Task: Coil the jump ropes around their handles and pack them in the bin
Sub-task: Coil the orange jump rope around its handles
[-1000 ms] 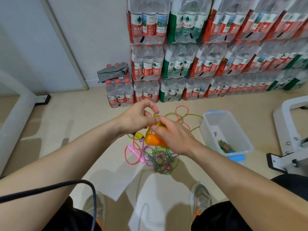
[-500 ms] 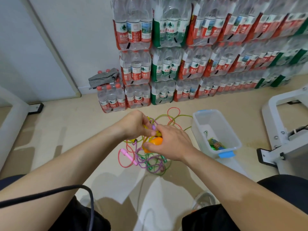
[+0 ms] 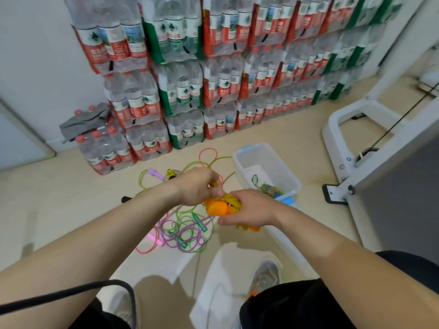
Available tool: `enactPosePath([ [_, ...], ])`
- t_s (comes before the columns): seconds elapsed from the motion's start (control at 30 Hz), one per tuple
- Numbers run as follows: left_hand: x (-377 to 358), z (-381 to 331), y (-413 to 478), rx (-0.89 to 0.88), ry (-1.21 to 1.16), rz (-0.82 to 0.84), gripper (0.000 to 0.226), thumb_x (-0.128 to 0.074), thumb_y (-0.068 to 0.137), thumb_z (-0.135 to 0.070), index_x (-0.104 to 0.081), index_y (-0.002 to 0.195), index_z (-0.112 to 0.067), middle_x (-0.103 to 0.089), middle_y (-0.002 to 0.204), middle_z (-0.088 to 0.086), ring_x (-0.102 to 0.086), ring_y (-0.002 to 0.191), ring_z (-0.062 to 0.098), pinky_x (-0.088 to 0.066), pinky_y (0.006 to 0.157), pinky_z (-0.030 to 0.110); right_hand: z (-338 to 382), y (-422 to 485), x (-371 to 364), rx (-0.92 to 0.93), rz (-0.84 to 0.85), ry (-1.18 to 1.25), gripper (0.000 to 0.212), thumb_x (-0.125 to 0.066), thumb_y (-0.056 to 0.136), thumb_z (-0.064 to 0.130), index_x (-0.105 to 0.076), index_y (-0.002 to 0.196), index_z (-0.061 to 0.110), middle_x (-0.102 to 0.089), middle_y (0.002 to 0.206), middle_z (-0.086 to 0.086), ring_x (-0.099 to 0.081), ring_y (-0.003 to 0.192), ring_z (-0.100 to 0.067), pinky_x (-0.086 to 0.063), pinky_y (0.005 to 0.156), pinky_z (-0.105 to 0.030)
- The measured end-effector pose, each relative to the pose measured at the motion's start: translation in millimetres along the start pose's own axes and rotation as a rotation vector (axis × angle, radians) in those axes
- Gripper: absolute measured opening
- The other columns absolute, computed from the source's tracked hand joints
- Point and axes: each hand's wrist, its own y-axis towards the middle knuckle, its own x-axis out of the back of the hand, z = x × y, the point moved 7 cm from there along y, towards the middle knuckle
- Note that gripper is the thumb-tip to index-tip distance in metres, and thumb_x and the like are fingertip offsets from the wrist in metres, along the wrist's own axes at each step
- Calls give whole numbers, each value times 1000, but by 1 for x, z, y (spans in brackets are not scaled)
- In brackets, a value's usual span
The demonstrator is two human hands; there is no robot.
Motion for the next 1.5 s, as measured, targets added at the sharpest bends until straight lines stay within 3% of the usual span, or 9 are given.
enactPosePath([
  [0.13,2,-9,48,-17,71,-66,11,-69,91,-42,-68,96,-33,-68,95,-6,-60,96,18,-50,83,33,-48,12,18,-106,6,229,35,-75,77,51,-62,95,23,-76,88,-6,-71,72,-25,-58,68,-45],
  [0.23,-3,-13,89,-31,26,-101,8,-72,89,-38,-68,93,-33,-68,94,-5,-60,94,19,-50,83,33,-86,29,31,-169,-43,382,24,-73,85,33,-60,101,20,-76,90,-5,-67,70,-19,-55,65,-42],
  [0.4,-32,-10,164,-10,-108,-125,12,-74,88,-24,-66,97,-26,-68,99,-2,-60,93,18,-41,76,24,-148,68,45,-251,-75,413,36,-73,82,15,-57,115,19,-68,93,-7,-62,72,-22,-49,66,-34],
  [0.57,-57,1,240,45,-191,-236,19,-69,89,-15,-71,108,-15,-57,100,0,-57,90,17,-40,76,22,-209,121,69,-309,-338,317,61,-88,72,23,-57,124,22,-62,111,1,-62,89,-17,-50,75,-31],
  [0.67,-75,12,280,96,-235,-315,26,-64,89,-8,-71,113,-12,-58,117,9,-62,102,26,-44,85,28,-239,158,73,-345,-460,252,68,-90,68,22,-56,127,19,-57,115,0,-57,95,-18,-43,76,-28],
  [0.87,-111,43,331,95,-227,-298,49,-49,92,3,-55,139,-11,-53,140,12,-54,126,29,-43,100,34,-281,229,61,-402,-518,67,70,-90,69,28,-50,126,22,-47,125,-7,-56,110,-31,-50,86,-44],
  [1.1,-117,69,333,60,-225,-404,45,-51,90,-4,-59,134,-13,-57,139,9,-54,126,27,-41,105,35,-291,264,50,-480,-536,-210,71,-87,75,35,-47,131,17,-43,131,-9,-48,120,-32,-49,90,-42],
  [1.27,-118,85,305,82,-211,-417,45,-53,91,-9,-59,135,-14,-57,140,6,-52,129,24,-38,108,31,-275,251,42,-463,-511,-182,57,-77,84,27,-49,132,16,-43,132,-8,-46,123,-30,-47,88,-40],
  [1.5,-118,105,232,235,-132,-149,45,-54,94,-24,-56,137,-12,-58,136,13,-52,128,31,-43,105,36,-209,197,48,-449,-410,-167,44,-62,89,29,-53,130,18,-45,127,-8,-51,118,-31,-50,92,-42],
])
